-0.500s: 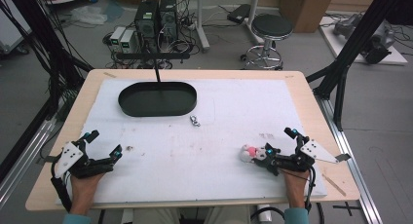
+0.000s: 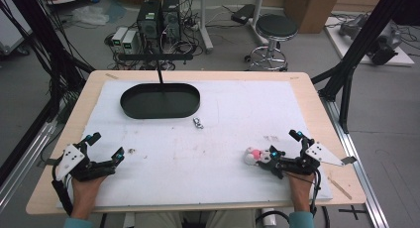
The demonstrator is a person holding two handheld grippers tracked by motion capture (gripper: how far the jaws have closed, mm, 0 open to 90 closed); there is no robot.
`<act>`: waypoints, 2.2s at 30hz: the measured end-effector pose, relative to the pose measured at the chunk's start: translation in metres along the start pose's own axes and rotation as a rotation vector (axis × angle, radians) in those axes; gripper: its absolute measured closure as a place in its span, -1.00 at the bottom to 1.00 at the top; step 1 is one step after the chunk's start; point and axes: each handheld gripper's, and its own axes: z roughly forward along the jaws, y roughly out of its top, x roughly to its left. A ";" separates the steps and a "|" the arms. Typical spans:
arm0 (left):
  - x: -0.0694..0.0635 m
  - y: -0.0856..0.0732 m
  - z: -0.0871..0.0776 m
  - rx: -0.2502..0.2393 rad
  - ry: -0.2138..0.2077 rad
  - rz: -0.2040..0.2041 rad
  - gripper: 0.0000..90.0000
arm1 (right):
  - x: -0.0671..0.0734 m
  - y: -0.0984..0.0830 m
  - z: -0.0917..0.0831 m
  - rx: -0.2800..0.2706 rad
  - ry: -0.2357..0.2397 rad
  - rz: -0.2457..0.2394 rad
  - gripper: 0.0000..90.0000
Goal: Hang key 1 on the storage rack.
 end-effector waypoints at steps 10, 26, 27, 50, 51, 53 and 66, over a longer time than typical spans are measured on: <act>0.000 0.000 0.001 0.008 0.004 -0.004 -0.96 | -0.002 0.000 -0.001 -0.004 0.003 0.025 -0.95; 0.000 0.000 0.001 0.010 0.005 -0.002 -0.96 | -0.013 0.034 -0.001 0.117 0.085 -0.066 -0.95; 0.000 0.000 0.001 0.011 0.007 -0.001 -0.96 | -0.013 0.034 -0.001 0.117 0.085 -0.066 -0.95; 0.001 0.000 0.000 0.009 0.007 -0.009 -0.96 | -0.011 0.073 0.034 0.563 0.379 -0.199 -0.95; 0.001 0.000 0.001 0.007 0.008 -0.012 -0.96 | -0.011 0.073 0.035 0.574 0.381 -0.212 -0.95; 0.001 0.000 0.000 0.009 0.008 -0.009 -0.96 | -0.011 0.073 0.036 0.598 0.395 -0.213 -0.95; 0.001 0.000 0.001 0.008 0.005 -0.006 -0.96 | -0.006 0.060 0.046 0.773 0.466 -0.269 -0.95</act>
